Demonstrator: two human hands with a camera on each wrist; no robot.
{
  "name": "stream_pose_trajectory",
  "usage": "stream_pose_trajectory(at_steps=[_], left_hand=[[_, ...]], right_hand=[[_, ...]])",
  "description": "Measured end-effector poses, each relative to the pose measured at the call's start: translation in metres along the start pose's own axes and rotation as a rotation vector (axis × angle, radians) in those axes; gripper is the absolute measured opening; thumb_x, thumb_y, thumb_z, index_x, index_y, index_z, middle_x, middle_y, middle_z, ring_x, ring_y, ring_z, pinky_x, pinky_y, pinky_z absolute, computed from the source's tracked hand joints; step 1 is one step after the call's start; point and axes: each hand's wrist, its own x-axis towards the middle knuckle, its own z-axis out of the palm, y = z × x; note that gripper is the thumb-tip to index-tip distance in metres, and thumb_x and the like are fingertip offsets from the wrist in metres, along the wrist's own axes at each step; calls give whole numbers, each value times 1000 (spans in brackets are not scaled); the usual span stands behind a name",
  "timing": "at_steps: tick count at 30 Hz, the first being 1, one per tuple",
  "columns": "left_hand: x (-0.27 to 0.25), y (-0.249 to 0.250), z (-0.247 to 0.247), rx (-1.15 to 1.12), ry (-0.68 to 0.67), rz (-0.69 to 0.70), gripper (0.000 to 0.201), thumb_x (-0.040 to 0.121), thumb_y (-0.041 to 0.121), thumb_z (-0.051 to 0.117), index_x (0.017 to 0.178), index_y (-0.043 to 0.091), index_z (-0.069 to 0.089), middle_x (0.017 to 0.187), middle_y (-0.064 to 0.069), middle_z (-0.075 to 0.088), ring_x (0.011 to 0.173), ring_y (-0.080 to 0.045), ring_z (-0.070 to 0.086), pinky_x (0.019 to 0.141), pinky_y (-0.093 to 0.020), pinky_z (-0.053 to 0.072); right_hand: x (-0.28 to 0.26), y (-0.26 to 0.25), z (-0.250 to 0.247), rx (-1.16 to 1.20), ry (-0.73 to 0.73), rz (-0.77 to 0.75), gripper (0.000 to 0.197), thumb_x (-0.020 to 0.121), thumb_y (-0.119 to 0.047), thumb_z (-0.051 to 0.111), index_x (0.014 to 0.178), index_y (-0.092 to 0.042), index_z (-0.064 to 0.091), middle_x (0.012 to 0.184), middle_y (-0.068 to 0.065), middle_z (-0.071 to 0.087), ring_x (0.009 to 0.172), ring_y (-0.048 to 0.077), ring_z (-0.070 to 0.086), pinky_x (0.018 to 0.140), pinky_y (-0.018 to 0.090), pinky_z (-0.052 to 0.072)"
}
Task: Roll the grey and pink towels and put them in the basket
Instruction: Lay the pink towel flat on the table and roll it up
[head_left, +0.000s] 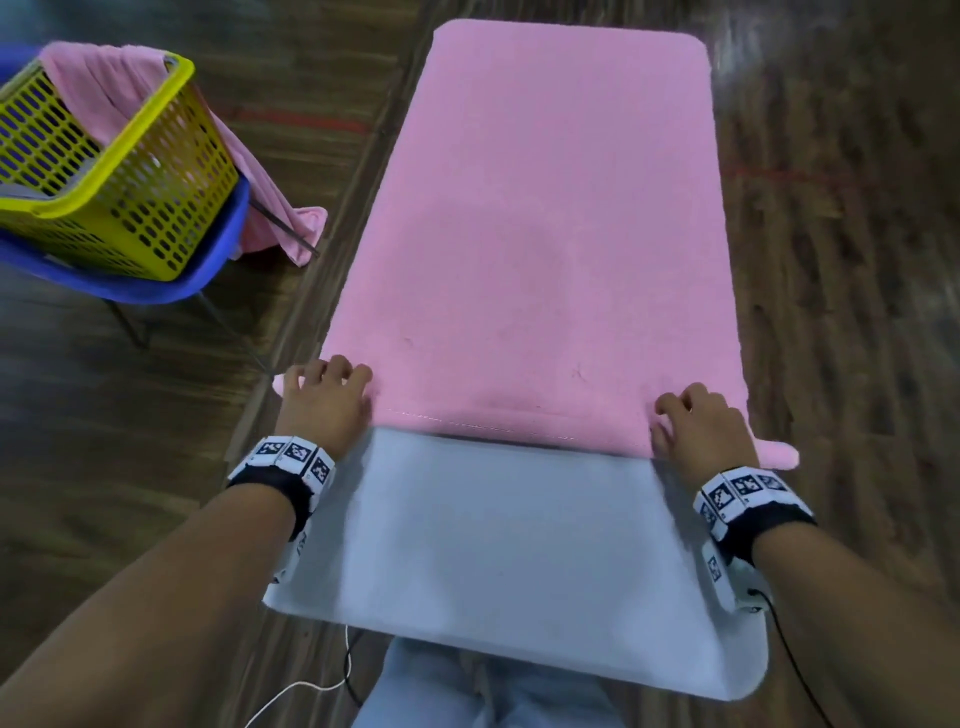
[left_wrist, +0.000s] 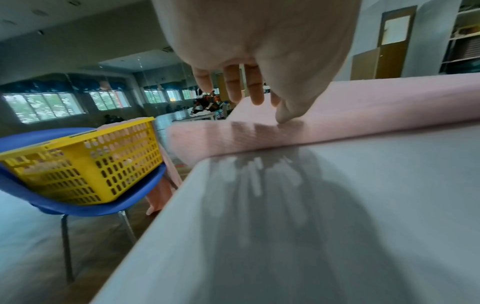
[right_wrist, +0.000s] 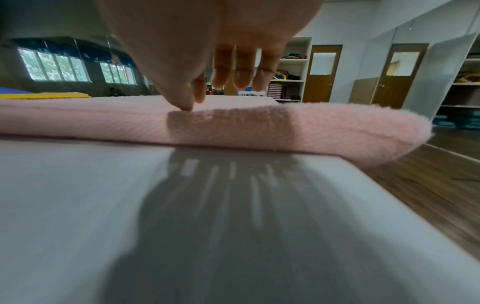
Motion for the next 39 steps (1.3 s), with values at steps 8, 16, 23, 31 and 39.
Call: stream_pose_trajectory(at_steps=[8, 16, 23, 31, 39], left_hand=[[-31, 36, 8, -88, -19, -28, 32, 90, 27, 53, 121, 20, 59, 122, -2, 63, 112, -27, 57, 103, -45, 30], [-3, 30, 3, -54, -137, -67, 29, 95, 22, 44, 120, 21, 59, 113, -1, 67, 102, -23, 64, 93, -34, 38], [10, 12, 8, -93, -135, 0, 25, 89, 33, 49, 109, 21, 57, 102, -2, 69, 101, -27, 56, 88, -38, 36], [29, -15, -6, -145, -121, 120, 32, 90, 31, 52, 121, 25, 49, 104, -5, 65, 97, -29, 56, 87, -40, 37], [-24, -5, 13, -202, 90, 207, 20, 86, 19, 59, 104, 18, 67, 101, -4, 68, 92, -29, 63, 81, -42, 47]], right_hand=[[-21, -8, 16, -26, -33, -60, 36, 86, -47, 55, 107, -18, 57, 101, 5, 57, 86, 25, 55, 75, 37, 47], [2, -6, 4, 20, -133, 12, 29, 94, -29, 45, 121, -21, 52, 112, 3, 55, 98, 26, 56, 81, 36, 46], [9, -13, -1, 16, -208, 116, 30, 96, -34, 36, 109, -18, 59, 108, 5, 57, 95, 25, 56, 78, 36, 44], [13, -16, -18, -42, -143, 149, 23, 92, -32, 49, 110, -20, 54, 104, 9, 57, 91, 30, 56, 74, 36, 41], [-17, -40, 11, -20, -39, 102, 38, 89, -41, 53, 119, -18, 53, 111, 7, 56, 95, 27, 55, 78, 37, 45]])
